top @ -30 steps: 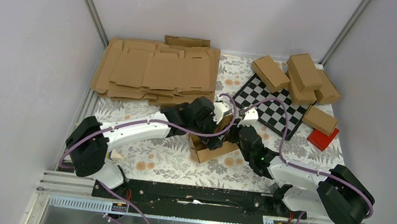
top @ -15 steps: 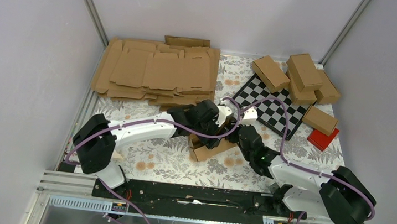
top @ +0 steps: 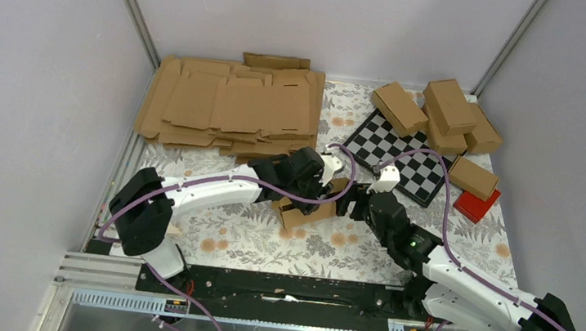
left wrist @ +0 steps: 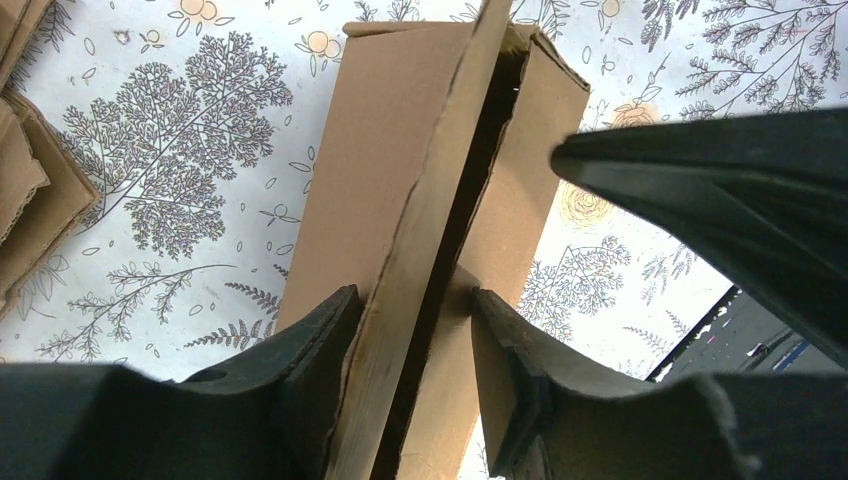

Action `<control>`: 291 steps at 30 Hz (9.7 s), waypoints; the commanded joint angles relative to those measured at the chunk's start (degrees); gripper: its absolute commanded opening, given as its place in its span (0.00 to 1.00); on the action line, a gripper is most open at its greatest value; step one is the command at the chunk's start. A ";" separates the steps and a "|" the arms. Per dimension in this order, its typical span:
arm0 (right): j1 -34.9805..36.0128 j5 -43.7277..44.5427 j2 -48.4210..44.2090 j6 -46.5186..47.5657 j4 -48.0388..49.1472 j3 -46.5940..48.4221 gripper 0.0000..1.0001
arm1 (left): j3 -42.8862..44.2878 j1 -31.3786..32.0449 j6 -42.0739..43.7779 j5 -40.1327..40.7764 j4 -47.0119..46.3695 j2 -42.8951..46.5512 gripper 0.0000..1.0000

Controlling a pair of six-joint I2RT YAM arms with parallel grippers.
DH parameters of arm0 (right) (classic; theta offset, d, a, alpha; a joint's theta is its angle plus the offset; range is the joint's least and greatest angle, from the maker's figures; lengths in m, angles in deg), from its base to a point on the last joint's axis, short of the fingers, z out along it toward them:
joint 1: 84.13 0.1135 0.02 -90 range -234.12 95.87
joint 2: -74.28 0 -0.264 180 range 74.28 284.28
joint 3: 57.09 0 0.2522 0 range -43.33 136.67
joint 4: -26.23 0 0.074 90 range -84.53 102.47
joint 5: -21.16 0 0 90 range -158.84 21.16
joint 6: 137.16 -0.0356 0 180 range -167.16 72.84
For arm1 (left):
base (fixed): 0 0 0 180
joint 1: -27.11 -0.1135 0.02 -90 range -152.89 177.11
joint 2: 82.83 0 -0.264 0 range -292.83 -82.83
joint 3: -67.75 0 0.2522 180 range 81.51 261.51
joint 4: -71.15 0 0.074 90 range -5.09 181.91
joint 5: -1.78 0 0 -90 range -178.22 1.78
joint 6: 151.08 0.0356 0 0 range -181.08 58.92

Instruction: Fold the paper box

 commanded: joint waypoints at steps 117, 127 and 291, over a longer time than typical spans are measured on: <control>-13.62 -41.71 0.59 -17.28 -9.03 -6.18 0.66 | -19.67 -19.63 -37.91 -18.80 -40.48 -2.42 0.48; -13.65 -29.57 0.29 -8.30 -24.21 4.29 1.00 | -14.07 -21.03 -28.39 -9.42 -23.25 4.82 0.84; -13.95 -32.09 17.68 2.12 -37.67 27.42 0.99 | -20.35 -4.52 -34.97 -7.46 -46.56 -4.87 0.58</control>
